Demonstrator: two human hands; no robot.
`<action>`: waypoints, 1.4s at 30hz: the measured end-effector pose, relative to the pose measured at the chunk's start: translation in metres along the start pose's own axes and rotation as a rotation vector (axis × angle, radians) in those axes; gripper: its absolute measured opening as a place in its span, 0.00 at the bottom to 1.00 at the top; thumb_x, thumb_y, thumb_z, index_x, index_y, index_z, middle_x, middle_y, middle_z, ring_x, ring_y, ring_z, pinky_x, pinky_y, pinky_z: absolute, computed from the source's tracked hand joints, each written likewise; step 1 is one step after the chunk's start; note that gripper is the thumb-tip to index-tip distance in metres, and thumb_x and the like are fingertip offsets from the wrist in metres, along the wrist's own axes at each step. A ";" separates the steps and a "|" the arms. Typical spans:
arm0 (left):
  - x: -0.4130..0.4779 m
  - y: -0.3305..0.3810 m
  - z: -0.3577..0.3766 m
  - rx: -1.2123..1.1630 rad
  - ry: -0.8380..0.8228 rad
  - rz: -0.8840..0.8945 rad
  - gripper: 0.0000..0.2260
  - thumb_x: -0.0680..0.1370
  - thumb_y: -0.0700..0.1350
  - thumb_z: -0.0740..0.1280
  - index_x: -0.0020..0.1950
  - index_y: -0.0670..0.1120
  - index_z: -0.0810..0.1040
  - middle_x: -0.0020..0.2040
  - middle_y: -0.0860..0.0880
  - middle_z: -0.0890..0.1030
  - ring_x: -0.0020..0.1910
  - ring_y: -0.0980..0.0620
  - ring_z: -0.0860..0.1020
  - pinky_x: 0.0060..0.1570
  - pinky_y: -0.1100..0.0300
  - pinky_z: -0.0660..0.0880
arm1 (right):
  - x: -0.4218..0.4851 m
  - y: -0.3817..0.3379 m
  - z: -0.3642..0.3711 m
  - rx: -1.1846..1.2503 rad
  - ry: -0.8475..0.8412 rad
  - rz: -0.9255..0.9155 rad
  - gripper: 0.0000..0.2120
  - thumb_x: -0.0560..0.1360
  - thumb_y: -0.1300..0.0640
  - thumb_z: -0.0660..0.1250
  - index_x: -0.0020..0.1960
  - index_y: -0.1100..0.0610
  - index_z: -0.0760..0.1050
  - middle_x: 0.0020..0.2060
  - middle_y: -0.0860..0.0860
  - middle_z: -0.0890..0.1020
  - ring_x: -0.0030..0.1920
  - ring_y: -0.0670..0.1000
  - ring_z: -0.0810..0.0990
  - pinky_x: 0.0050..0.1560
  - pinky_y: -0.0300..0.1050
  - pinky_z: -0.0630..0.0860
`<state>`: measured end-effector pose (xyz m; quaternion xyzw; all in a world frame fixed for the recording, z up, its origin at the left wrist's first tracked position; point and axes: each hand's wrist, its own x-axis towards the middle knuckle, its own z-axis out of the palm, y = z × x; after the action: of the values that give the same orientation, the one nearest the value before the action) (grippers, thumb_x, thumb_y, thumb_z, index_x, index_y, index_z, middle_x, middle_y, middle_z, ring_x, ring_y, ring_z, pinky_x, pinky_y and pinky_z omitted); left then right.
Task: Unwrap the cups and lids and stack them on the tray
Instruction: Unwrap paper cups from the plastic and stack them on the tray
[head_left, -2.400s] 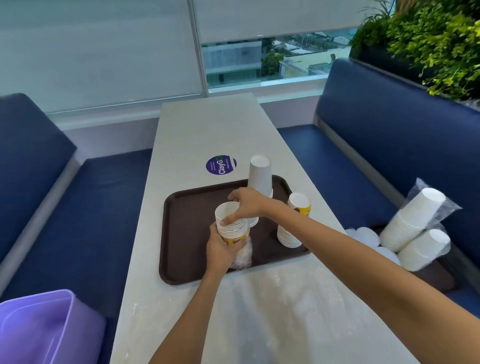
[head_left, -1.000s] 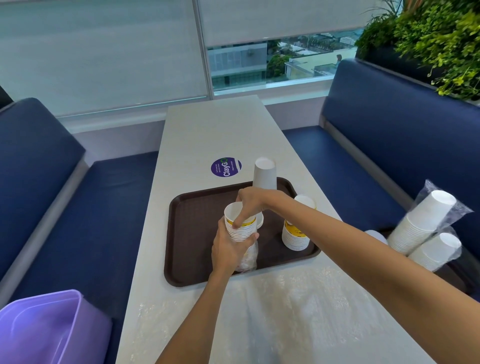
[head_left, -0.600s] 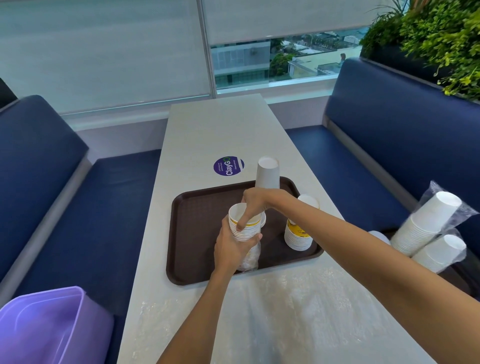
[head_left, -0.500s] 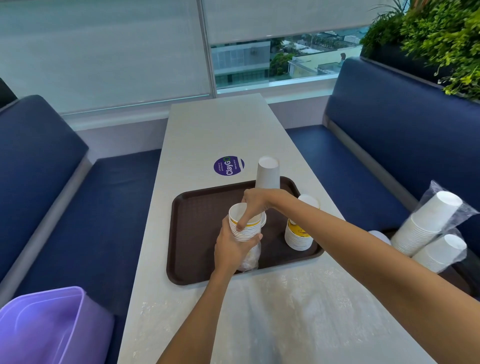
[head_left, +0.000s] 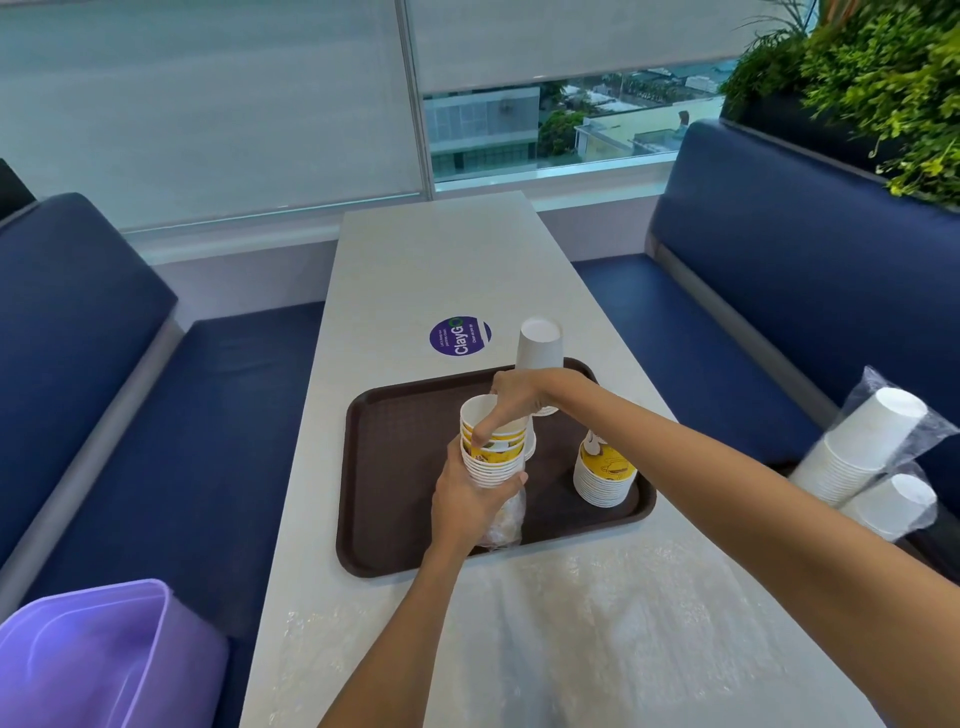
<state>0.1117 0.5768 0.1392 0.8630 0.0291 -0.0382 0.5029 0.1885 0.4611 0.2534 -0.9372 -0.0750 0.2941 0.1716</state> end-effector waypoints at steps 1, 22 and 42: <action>0.000 0.000 -0.001 -0.004 -0.001 0.001 0.38 0.67 0.55 0.76 0.71 0.51 0.62 0.64 0.51 0.75 0.61 0.51 0.76 0.59 0.59 0.73 | -0.002 -0.001 -0.001 -0.005 0.011 0.002 0.28 0.72 0.41 0.69 0.65 0.56 0.70 0.60 0.53 0.78 0.54 0.52 0.76 0.53 0.44 0.75; -0.002 0.005 -0.007 -0.036 -0.002 -0.025 0.38 0.66 0.55 0.78 0.71 0.50 0.63 0.65 0.49 0.75 0.62 0.47 0.75 0.56 0.57 0.72 | -0.053 0.031 -0.026 0.102 -0.098 0.116 0.27 0.70 0.52 0.74 0.64 0.55 0.66 0.59 0.56 0.77 0.53 0.58 0.80 0.47 0.45 0.79; -0.006 0.006 -0.003 -0.031 0.036 -0.044 0.38 0.67 0.51 0.77 0.71 0.46 0.61 0.69 0.46 0.72 0.66 0.44 0.71 0.62 0.52 0.70 | -0.076 0.125 0.062 0.840 0.700 0.135 0.43 0.65 0.54 0.79 0.69 0.54 0.55 0.66 0.54 0.70 0.64 0.55 0.73 0.65 0.55 0.72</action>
<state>0.1066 0.5763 0.1461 0.8547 0.0579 -0.0331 0.5148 0.0959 0.3443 0.2000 -0.8327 0.1707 -0.0202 0.5264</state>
